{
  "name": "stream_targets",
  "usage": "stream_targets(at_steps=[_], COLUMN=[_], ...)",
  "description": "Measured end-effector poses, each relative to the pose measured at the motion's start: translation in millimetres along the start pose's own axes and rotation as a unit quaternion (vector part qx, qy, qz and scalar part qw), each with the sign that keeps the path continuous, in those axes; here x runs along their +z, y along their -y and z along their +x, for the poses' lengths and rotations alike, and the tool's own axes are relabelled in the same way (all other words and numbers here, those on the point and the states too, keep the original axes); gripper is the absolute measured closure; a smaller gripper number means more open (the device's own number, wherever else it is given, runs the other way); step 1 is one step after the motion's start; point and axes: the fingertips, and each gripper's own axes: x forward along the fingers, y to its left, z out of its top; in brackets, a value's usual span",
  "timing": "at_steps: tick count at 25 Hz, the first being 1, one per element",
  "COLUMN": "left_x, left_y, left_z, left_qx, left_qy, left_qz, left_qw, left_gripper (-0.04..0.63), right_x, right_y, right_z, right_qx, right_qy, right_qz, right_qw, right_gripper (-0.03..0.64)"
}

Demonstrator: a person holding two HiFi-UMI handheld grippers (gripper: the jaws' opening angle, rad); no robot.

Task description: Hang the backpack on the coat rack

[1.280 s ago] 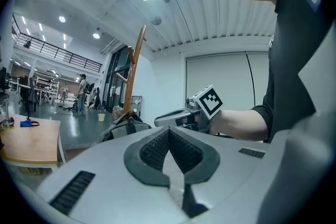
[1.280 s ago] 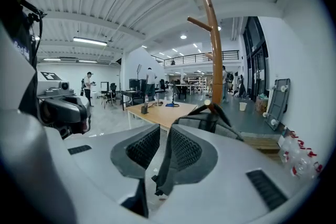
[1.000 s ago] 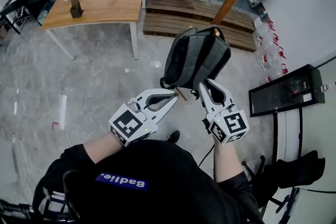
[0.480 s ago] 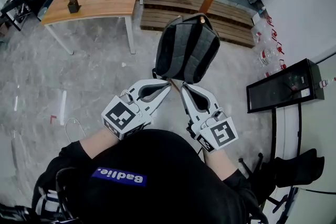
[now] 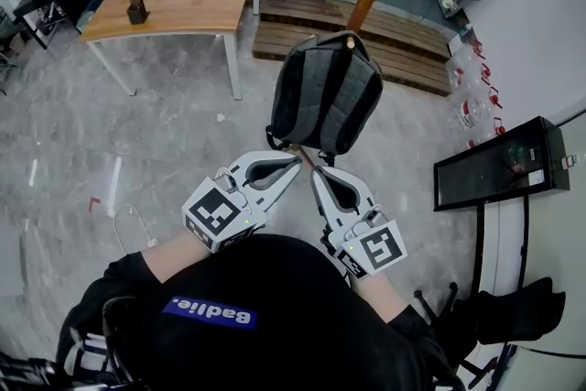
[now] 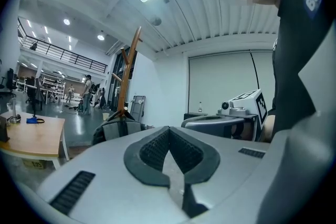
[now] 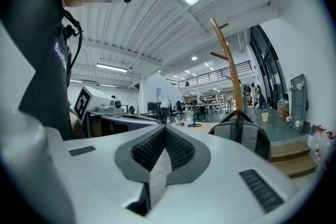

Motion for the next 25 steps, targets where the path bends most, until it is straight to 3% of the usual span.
stream_targets(at_steps=[25], left_x=[1], left_y=[18], left_z=[-24], left_qx=[0.013], left_qy=[-0.003], left_qz=[0.01], left_qw=[0.9999], left_gripper=[0.586], right_x=[1], right_y=[-21], right_z=[-6], right_qx=[0.02], right_qy=[0.002], right_qz=[0.005], right_qw=[1.0], right_gripper=[0.612])
